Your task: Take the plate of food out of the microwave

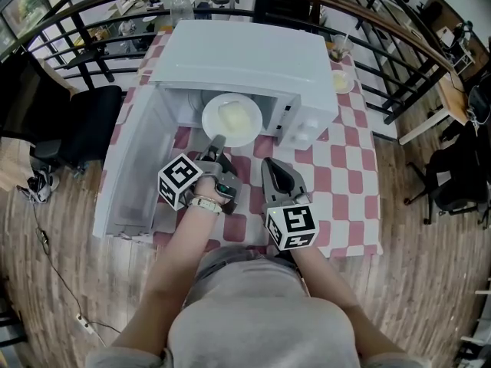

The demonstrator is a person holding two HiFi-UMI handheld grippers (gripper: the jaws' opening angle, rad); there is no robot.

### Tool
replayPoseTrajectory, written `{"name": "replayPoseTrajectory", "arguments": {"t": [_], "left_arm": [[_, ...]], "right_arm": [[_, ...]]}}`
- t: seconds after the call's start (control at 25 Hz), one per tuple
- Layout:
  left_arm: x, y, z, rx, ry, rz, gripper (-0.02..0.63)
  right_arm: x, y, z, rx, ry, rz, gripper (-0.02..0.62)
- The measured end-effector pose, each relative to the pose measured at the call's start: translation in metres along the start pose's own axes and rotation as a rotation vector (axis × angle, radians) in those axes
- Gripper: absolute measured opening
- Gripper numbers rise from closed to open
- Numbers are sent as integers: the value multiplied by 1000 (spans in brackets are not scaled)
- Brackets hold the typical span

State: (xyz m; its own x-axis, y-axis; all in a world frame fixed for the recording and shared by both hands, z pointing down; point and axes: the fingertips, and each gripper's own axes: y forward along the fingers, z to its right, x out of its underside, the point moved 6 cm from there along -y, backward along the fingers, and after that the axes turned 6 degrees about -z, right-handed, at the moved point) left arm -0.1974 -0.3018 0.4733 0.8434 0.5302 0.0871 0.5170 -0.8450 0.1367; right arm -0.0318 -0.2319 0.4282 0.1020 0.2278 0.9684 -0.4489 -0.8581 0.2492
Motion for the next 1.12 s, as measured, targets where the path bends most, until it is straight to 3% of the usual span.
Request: {"name": "replayPoseTrajectory", "arguments": {"t": [1.12], "left_arm": [[32,-46,-8,62,28,36,15]], "right_arm": [[-2,-4,-11,-4,-45,48,25]]}}
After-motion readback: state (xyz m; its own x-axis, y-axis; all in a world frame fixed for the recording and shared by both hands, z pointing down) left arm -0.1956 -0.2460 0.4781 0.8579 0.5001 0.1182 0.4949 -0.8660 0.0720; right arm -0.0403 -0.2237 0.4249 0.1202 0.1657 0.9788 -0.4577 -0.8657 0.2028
